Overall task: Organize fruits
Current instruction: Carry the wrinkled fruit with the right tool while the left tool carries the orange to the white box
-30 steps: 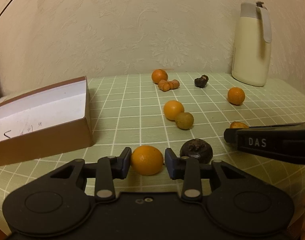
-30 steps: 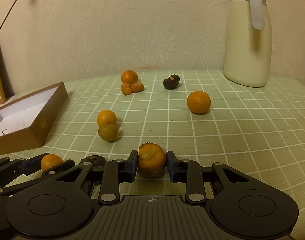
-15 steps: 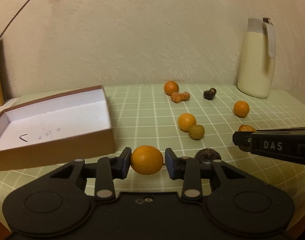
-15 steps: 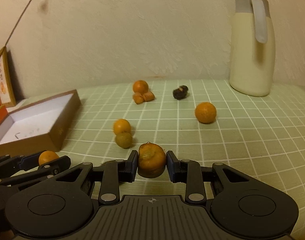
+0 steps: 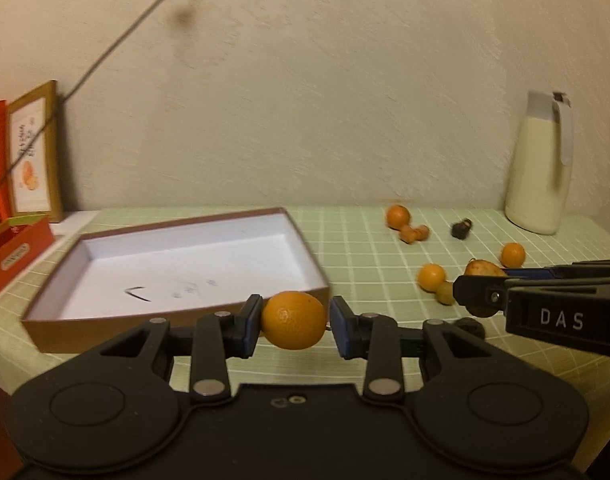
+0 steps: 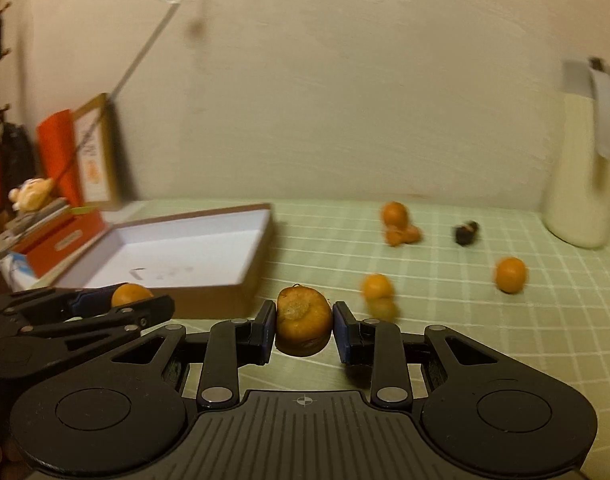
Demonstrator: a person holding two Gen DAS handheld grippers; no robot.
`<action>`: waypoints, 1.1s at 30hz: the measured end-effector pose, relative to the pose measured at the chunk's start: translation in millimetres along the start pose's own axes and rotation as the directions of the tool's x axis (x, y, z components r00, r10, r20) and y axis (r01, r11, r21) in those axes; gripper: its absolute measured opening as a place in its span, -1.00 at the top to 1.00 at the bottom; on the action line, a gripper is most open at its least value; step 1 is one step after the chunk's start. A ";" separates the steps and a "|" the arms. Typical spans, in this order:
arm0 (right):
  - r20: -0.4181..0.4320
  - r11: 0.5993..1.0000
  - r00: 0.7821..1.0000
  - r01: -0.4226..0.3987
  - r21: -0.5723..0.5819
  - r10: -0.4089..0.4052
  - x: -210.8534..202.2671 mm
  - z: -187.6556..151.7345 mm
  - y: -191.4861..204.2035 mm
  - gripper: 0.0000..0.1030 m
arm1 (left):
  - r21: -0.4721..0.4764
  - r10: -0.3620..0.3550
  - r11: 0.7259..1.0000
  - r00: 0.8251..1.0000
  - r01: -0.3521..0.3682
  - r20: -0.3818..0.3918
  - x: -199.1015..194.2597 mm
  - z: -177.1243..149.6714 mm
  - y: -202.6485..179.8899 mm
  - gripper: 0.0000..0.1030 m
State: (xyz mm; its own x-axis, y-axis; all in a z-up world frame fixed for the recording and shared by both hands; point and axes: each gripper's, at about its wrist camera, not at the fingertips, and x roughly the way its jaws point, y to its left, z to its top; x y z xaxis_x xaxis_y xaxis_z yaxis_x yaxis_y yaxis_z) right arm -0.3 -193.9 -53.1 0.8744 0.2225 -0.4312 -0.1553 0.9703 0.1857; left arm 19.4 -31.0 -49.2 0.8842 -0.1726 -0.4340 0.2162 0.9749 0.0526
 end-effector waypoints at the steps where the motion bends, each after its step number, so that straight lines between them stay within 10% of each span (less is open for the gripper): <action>1: 0.004 1.000 1.000 -0.015 -0.007 0.015 0.1 1.2 5.1 0.40 | -0.004 0.010 1.000 1.000 -0.010 0.004 -2.7 0.6 4.6 0.47; 33: 0.038 0.986 0.987 -0.152 -0.071 0.155 95.9 49.5 71.4 0.40 | -0.148 0.297 0.944 0.955 -0.294 -0.002 13.3 25.9 158.9 0.47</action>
State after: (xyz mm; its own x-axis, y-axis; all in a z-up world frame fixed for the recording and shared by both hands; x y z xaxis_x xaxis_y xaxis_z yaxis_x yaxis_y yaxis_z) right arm 95.3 -108.0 -37.4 0.8567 0.3666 -0.3630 -0.3189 0.9294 0.1860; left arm 76.2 118.0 -23.4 0.9076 0.1253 -0.4008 -0.1174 0.9921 0.0443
